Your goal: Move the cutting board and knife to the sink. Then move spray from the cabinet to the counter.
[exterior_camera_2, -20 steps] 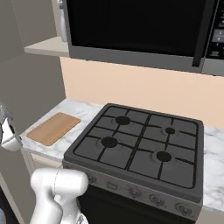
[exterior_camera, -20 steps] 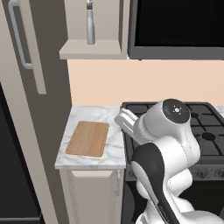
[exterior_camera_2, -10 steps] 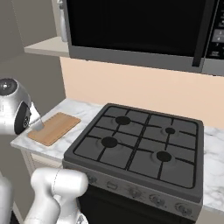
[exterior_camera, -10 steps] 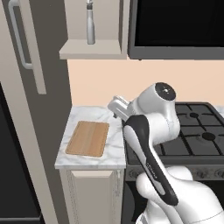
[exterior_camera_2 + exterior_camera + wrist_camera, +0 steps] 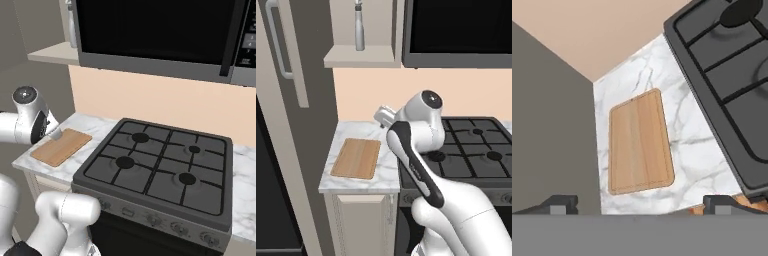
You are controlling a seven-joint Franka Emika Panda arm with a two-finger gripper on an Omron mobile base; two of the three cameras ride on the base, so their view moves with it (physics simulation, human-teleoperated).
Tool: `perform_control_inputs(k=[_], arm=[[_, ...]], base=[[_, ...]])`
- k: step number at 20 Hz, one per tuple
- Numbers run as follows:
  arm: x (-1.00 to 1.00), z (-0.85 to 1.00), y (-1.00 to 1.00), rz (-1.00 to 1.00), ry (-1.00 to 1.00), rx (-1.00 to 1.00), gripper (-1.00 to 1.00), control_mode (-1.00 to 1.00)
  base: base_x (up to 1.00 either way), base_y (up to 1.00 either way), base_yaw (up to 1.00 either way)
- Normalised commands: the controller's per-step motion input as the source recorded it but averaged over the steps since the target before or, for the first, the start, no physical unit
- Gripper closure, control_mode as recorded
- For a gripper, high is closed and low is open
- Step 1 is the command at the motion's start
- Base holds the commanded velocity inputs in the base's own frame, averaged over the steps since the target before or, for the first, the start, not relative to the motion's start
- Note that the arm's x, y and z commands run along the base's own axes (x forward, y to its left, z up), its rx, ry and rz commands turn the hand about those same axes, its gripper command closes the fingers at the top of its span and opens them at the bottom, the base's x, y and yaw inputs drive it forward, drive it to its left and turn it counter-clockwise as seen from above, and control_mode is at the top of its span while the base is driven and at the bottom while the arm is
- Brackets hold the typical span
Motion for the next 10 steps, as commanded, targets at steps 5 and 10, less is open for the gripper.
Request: perform_control_inputs(k=[5,10], arm=[[0.05,-0.42,0.07,0.0,-0.21,-0.14,-1.0,-1.0],[0.25,-0.06,-0.02,0.04,-0.05,-0.09,-1.0,-1.0]], base=[[0.0,0.0,0.0],[0.0,0.0,0.0]])
